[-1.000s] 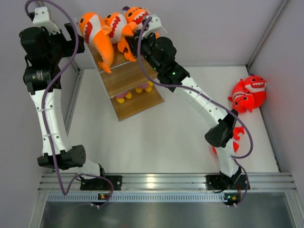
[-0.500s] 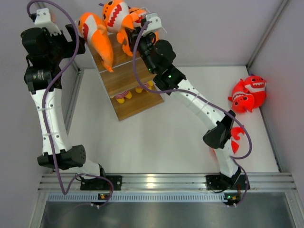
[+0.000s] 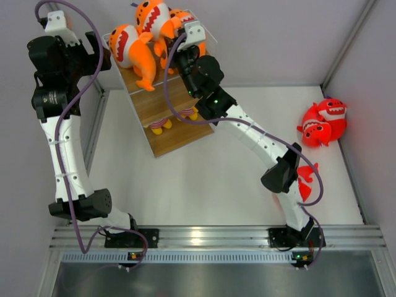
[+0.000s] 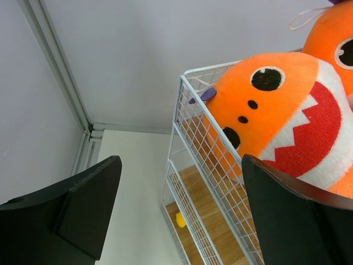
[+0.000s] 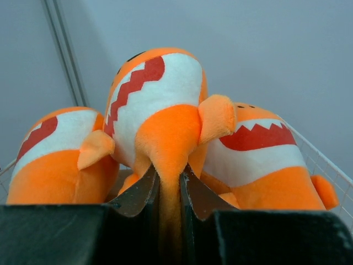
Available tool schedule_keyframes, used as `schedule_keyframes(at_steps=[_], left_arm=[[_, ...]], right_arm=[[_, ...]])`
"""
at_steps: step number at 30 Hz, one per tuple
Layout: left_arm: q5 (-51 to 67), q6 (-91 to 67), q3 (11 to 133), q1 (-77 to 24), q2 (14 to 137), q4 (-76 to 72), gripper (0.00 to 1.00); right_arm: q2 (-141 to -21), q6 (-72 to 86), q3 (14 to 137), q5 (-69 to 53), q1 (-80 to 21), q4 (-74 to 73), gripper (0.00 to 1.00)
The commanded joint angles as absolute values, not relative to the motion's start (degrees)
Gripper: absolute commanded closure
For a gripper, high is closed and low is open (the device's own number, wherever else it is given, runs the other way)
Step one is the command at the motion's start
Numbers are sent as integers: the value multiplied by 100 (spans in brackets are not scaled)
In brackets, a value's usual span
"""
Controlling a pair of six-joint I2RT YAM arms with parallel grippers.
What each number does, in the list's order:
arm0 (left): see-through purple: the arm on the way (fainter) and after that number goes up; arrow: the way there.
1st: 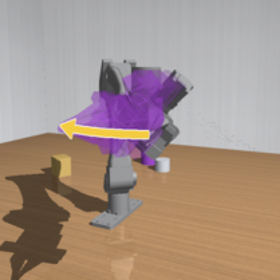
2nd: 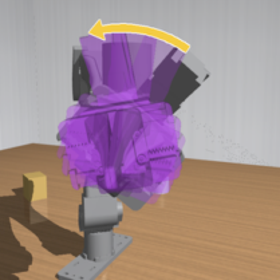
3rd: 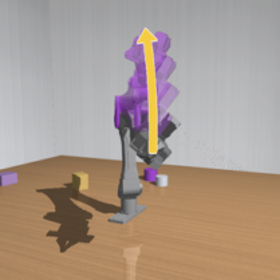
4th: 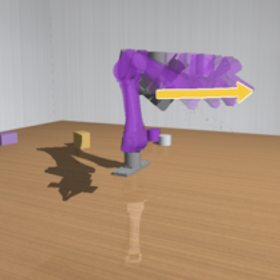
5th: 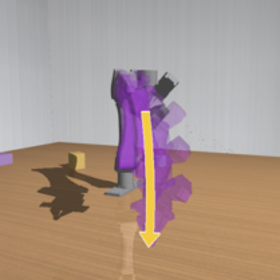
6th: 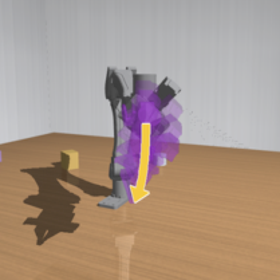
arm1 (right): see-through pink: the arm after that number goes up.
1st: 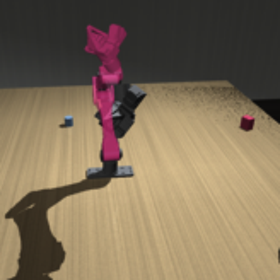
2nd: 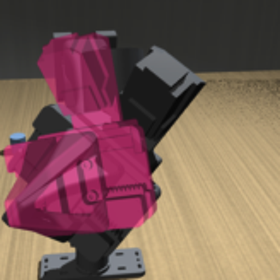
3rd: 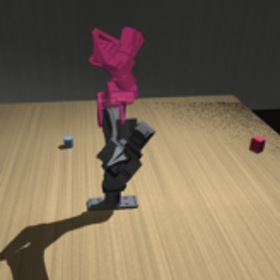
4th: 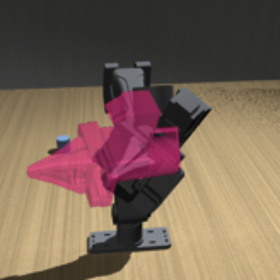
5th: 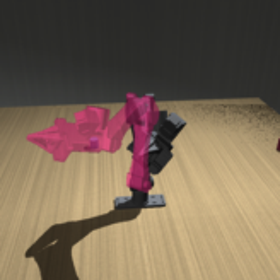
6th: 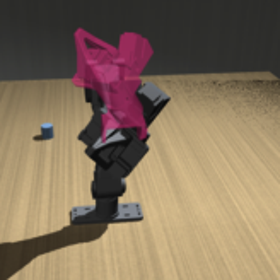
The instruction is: Place and organize the stuffed toys onto the shelf
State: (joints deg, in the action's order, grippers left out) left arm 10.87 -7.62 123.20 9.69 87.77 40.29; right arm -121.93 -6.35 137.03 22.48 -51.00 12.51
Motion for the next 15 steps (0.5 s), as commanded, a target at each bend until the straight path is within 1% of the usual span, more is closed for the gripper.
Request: schedule_keyframes(at_steps=[1, 5, 10, 12, 13, 15], left_arm=[[1134, -826, 12331, 958, 8780, 3832, 4], [1116, -809, 12349, 958, 8780, 3832, 4], [1143, -844, 12322, 949, 8780, 3841, 4], [1143, -835, 12305, 958, 8780, 3832, 4], [1134, -826, 12313, 958, 8772, 3841, 4], [1134, -817, 12305, 958, 8763, 3841, 4]], right_arm=[[-12305, -467, 13992, 2233, -5159, 1100, 99], [-12296, -176, 13992, 2101, -5168, 660, 100], [-12278, -324, 13992, 2092, -5256, 352, 100], [-12252, -404, 13992, 2109, -5291, 352, 97], [-12235, -465, 13992, 2118, -5291, 360, 82], [-12156, -553, 13957, 2109, -5300, 395, 59]])
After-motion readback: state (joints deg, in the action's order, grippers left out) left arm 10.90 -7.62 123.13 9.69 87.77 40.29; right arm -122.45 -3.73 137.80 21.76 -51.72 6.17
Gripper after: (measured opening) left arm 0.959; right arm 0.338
